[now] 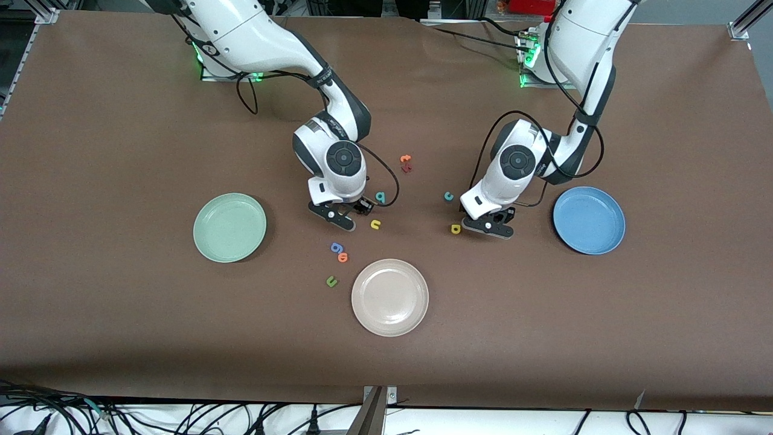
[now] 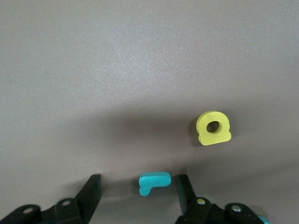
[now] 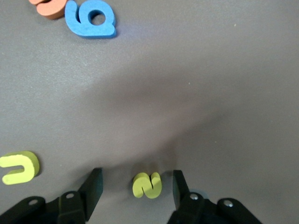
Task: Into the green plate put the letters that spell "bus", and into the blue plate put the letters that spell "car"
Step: 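Grasp the yellow 2 with the right gripper while the left gripper grasps cyan r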
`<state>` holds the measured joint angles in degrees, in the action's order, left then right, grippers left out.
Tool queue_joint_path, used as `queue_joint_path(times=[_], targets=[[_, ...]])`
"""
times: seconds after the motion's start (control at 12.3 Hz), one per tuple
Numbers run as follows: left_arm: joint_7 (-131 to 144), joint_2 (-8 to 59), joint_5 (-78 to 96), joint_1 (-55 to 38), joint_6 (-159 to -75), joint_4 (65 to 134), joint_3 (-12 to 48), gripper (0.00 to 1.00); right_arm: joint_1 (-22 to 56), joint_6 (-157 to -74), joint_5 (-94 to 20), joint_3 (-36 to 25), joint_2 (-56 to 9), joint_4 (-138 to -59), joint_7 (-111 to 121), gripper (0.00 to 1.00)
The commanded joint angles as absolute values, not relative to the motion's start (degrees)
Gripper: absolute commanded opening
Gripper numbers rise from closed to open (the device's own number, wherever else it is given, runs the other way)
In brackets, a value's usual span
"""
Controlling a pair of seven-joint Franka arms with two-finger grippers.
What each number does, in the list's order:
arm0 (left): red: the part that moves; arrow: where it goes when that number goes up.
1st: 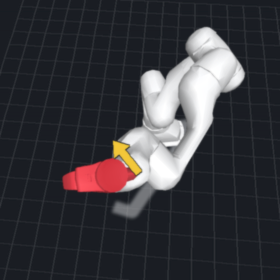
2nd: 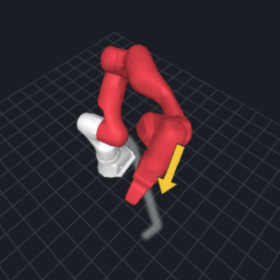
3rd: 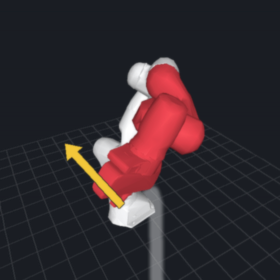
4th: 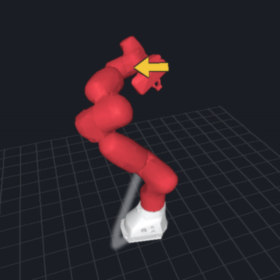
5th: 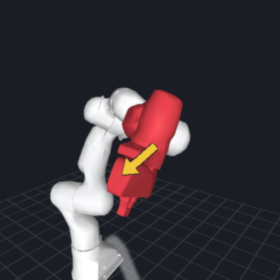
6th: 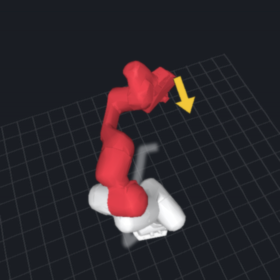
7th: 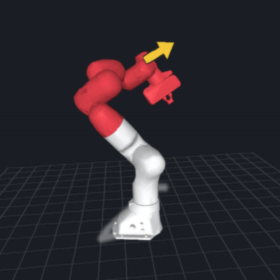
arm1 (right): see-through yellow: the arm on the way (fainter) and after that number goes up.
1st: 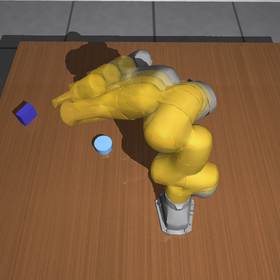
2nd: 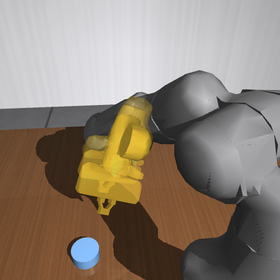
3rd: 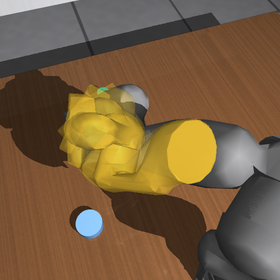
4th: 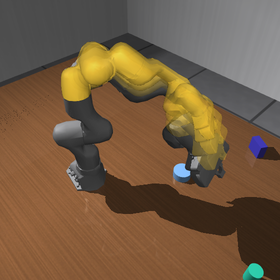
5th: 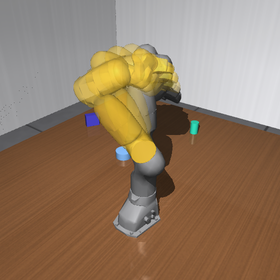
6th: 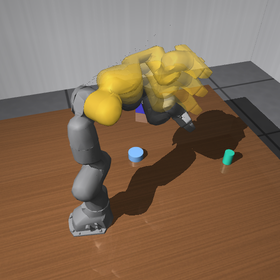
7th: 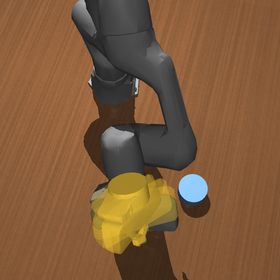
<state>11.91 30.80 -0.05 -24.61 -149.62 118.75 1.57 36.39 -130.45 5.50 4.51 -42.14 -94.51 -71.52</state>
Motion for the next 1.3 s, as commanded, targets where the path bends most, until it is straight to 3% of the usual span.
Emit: queue_joint_path(times=[0.0,0.08,0.41,0.73,0.97,1.22], targets=[[12.13,30.15,-1.32,-25.4,-150.81,119.62,1.41,0.67,36.83,-131.22,5.71,4.66,-42.36,-94.75,-73.39,0.56],[12.13,30.41,-1.32,-25.4,-150.91,119.62,1.41,0.62,36.74,-131.22,5.71,4.66,-42.36,-94.75,-73.39,0.42],[12.13,30.41,-1.32,-25.4,-150.91,119.62,1.41,0.5,36.65,-131.13,5.71,4.66,-42.36,-95.01,-73.39,0.07],[12.13,30.5,-1.32,-25.4,-150.91,119.44,1.41,0.45,36.39,-130.0,5.71,4.57,-40.79,-94.4,-72.07,0.04],[12.13,30.94,-1.32,-25.4,-150.91,119.09,1.41,0.42,36.12,-124.48,5.98,4.04,-38.41,-91.86,-71.46,0.02],[12.13,30.94,-1.32,-25.4,-151.0,119.09,1.41,0.26,33.68,-117.44,5.89,4.04,-36.05,-88.42,-64.19,0.02]])
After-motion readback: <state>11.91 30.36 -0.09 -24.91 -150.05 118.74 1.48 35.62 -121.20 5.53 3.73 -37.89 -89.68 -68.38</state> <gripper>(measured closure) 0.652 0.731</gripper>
